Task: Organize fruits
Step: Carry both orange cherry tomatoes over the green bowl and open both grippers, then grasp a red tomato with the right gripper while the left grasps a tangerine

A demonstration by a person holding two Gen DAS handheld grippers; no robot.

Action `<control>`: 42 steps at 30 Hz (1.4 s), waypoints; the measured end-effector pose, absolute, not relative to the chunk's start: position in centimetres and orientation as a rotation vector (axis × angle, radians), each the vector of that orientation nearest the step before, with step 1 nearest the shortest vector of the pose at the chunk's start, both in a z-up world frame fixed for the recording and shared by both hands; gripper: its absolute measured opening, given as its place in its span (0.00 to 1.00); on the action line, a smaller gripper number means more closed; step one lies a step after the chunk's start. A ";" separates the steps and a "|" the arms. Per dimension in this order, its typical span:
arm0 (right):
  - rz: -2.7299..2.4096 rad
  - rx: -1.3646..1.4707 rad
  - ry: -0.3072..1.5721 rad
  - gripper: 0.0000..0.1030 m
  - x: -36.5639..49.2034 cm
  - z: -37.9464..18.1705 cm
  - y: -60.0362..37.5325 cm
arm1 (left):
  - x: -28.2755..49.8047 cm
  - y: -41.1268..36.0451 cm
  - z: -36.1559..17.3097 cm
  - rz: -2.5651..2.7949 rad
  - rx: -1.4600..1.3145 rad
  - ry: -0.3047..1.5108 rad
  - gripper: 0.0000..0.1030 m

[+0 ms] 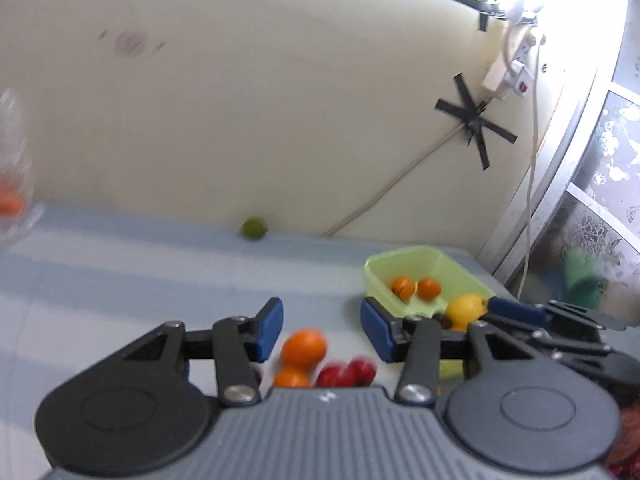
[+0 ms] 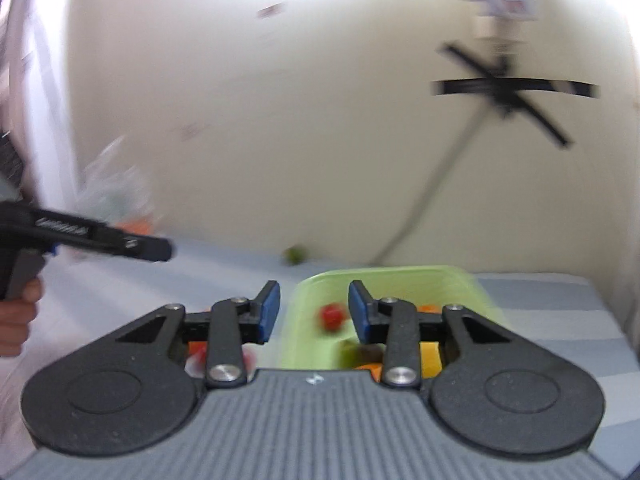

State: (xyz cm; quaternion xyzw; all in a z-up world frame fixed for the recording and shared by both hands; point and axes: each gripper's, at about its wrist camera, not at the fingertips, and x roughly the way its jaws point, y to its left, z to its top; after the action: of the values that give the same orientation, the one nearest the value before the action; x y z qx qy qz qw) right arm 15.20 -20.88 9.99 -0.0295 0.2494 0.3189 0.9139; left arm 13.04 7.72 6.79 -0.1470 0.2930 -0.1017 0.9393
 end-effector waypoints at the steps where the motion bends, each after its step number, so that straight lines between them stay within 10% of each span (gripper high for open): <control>1: 0.687 -0.086 0.529 0.34 14.7 9.7 -19.9 | 12.8 8.0 6.3 -0.210 -0.316 0.604 0.42; 20: 0.791 -0.681 0.549 0.30 14.5 3.3 -7.8 | 12.3 7.6 3.0 -0.270 -0.184 0.641 0.42; 42: 0.726 -0.308 0.591 0.30 6.8 4.6 -15.1 | 19.3 4.1 1.7 -0.222 -0.017 0.751 0.35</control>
State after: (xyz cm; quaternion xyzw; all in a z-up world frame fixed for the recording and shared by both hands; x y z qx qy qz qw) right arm 6.77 -15.14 4.63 -0.1476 0.2836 0.3484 0.8811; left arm 19.29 4.14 1.71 -0.0081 0.3662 -0.1083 0.9242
